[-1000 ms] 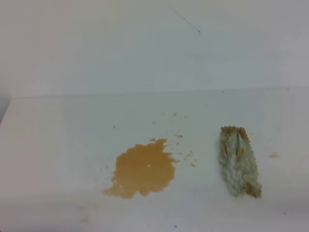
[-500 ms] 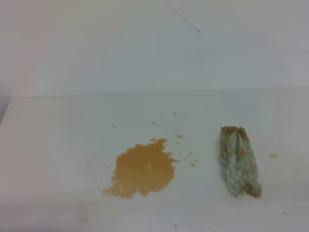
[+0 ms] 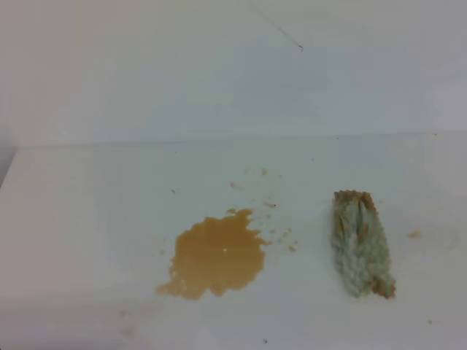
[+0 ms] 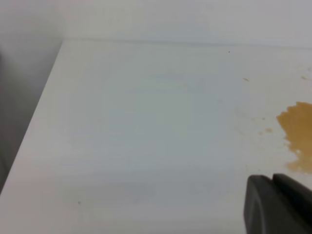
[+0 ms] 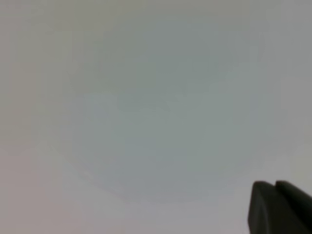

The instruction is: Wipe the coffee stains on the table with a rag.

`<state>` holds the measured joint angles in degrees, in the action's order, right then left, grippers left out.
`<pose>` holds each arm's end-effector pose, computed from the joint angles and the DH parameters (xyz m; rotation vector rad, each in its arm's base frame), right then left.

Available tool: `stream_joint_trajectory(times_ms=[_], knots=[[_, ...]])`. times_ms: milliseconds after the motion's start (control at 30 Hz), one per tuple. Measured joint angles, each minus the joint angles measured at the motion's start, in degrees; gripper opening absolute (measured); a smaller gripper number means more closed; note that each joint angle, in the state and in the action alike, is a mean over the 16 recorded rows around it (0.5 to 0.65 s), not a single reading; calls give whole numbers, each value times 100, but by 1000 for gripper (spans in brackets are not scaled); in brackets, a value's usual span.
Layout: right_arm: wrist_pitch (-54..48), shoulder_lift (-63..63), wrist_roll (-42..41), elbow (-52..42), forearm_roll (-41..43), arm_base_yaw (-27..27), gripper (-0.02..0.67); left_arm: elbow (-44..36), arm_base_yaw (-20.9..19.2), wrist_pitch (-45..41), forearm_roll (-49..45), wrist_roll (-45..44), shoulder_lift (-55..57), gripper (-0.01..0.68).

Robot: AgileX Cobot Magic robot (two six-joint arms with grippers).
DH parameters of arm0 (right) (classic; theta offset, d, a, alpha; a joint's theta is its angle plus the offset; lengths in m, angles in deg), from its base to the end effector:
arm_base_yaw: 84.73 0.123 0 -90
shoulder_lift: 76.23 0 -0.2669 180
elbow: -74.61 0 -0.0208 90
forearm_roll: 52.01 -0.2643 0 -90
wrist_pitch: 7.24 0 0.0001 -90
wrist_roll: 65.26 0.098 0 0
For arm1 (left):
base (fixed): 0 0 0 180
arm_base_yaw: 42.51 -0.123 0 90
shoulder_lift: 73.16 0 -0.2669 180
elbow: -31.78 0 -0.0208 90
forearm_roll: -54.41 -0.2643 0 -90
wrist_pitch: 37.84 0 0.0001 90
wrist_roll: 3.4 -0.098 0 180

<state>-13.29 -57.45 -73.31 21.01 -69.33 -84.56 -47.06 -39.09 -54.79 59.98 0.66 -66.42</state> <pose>0.0888 0.0034 0.3288 0.0810 1.3636 0.1584 0.0922 -0.0083 0.1742 -0.0730 1.7904 -0.1857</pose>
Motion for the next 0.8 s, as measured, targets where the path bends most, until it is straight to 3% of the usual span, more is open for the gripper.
stream_joint_trajectory(times_ms=[333, 600, 800], knots=[[-2152, 2145, -1383, 1705, -510, 0, -3, 0, 0, 0, 0, 0, 0, 1], [-2707, 3520, -2429, 2263, -1264, 121, -3, 0, 0, 0, 0, 0, 0, 1], [-3163, 4601, -2852, 2724, -1331, 372, 16, 0, 0, 0, 0, 0, 0, 1]])
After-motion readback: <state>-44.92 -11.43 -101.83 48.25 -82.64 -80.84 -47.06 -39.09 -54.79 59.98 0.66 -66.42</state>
